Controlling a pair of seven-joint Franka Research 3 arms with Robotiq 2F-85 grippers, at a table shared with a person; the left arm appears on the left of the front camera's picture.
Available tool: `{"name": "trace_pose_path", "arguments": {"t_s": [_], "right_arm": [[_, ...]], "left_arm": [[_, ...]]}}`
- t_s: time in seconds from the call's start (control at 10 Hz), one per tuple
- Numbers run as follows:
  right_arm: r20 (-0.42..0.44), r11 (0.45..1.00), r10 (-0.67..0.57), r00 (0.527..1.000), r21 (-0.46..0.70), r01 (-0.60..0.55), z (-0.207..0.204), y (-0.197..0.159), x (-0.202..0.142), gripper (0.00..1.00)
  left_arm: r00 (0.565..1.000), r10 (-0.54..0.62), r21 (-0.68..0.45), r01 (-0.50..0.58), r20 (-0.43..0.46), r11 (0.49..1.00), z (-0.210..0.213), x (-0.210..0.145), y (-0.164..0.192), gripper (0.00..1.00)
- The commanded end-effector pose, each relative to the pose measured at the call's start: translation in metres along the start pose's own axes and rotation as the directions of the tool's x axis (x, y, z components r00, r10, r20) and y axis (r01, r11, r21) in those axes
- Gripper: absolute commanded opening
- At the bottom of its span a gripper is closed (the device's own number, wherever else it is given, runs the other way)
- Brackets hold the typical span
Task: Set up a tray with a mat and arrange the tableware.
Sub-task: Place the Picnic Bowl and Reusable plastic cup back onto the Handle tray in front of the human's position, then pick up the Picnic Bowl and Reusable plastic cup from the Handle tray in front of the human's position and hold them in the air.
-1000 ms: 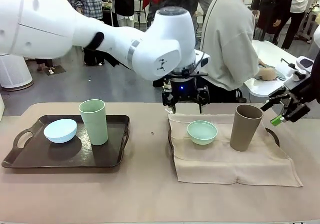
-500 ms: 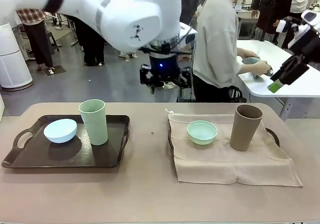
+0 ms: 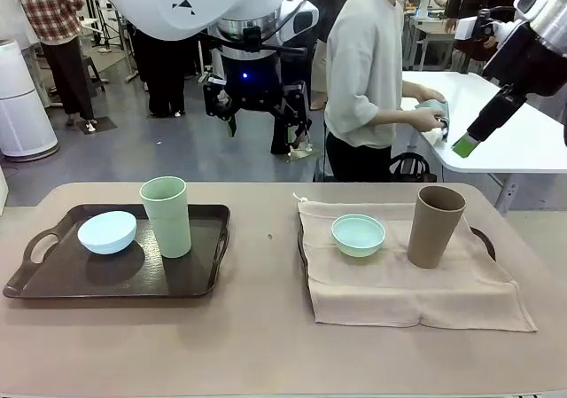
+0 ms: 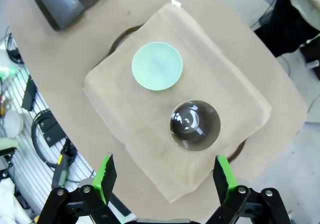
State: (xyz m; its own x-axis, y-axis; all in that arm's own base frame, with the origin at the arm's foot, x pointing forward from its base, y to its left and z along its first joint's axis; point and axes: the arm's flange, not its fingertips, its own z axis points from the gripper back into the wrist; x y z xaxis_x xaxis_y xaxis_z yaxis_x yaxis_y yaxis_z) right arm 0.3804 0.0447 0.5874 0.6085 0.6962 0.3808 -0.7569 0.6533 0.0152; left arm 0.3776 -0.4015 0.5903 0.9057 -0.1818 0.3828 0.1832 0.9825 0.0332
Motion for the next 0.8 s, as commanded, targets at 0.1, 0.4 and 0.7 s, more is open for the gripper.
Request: {"name": "trace_pose_path", "arguments": {"t_s": [0.1,0.4,0.7], "right_arm": [[0.004,1.000,0.012,1.000,0.002,-0.012,-0.0025,-0.0153,-0.0043,1.00],[0.004,1.000,0.012,1.000,0.002,-0.012,-0.0025,-0.0153,-0.0043,1.00],[0.004,1.000,0.012,1.000,0.002,-0.012,-0.0025,-0.0153,-0.0043,1.00]], "left_arm": [[1.000,-0.011,-0.022,0.011,-0.016,1.000,-0.0153,0.0046,-0.0094,1.00],[1.000,-0.011,-0.022,0.011,-0.016,1.000,-0.0153,0.0046,-0.0094,1.00],[1.000,-0.011,-0.022,0.011,-0.016,1.000,-0.0153,0.0046,-0.0094,1.00]]}}
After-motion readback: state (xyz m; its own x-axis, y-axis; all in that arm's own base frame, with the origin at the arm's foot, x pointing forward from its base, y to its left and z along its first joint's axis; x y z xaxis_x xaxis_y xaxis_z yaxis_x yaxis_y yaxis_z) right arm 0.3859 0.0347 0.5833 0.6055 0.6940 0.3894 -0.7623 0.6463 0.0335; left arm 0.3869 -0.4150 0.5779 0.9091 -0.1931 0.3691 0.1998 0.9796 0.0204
